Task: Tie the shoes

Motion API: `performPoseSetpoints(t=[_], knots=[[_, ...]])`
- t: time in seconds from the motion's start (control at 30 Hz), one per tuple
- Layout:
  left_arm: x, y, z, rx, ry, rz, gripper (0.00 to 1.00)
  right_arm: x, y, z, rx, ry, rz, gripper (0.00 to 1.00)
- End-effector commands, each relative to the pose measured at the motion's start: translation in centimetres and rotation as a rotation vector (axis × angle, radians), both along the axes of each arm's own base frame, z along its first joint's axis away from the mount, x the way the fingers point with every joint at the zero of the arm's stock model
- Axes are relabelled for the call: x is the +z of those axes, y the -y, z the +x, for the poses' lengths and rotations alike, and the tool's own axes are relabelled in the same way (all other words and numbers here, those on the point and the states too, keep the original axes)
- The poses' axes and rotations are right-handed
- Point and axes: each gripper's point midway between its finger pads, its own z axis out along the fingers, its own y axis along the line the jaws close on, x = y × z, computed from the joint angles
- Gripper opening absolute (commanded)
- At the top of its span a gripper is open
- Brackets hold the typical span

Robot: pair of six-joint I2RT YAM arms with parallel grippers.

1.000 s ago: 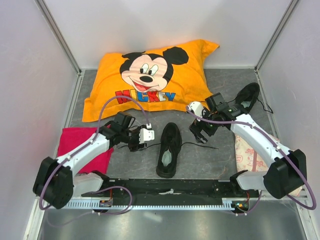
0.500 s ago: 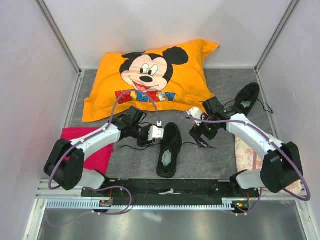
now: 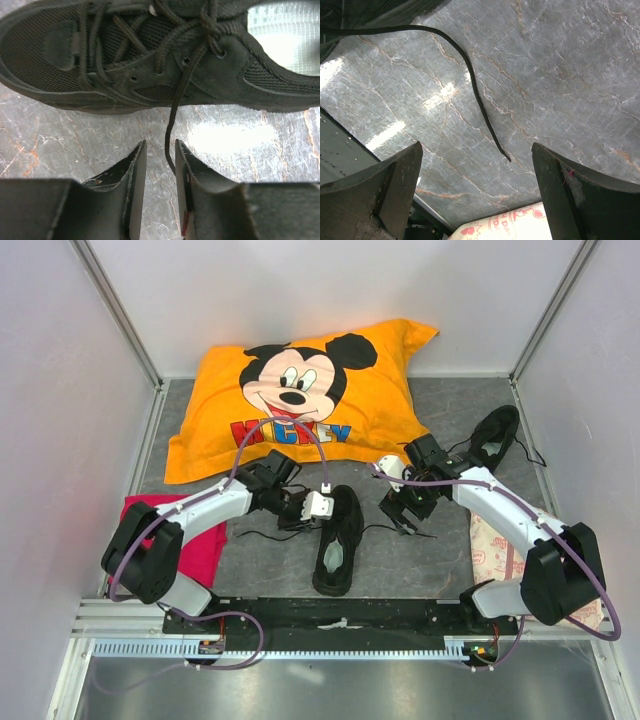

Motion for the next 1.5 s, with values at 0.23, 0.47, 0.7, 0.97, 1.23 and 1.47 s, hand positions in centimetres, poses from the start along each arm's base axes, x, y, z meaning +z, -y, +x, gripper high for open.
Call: performPoseSetpoints(t=[0.23,0.47,0.7,0.97,1.23,1.47], knots=[[0.5,1.0,-0.3,-0.073,-0.007,-0.039,0.37,0.5,0.7,0.5,0.015,0.033,-0.045,0.98],[1.8,1.4,-0.4,-0.040,-0.021,-0.080,0.08,0.1,0.8,0.5,0.021,0.030,-0.048,0.96],[7.4,2.0,0.3,0.129,0.001,-0.278,0.02,-0.6,0.7,0.4,0.058,0.038,-0.045,0.80],[11.2,3.0,-0.1,0.255,-0.048,-0.456,0.02,-2.9,0.2,0.7,0.073,0.034,-0.027,0.65],[11.0,2.9,-0.7,0.296,-0.102,-0.480,0.01,-4.9,-0.9,1.2,0.067,0.002,-0.001,0.61],[10.5,2.8,-0.5,0.327,-0.106,-0.482,0.02,-6.6,-1.6,1.1,0.113,0.030,-0.033,0.58]])
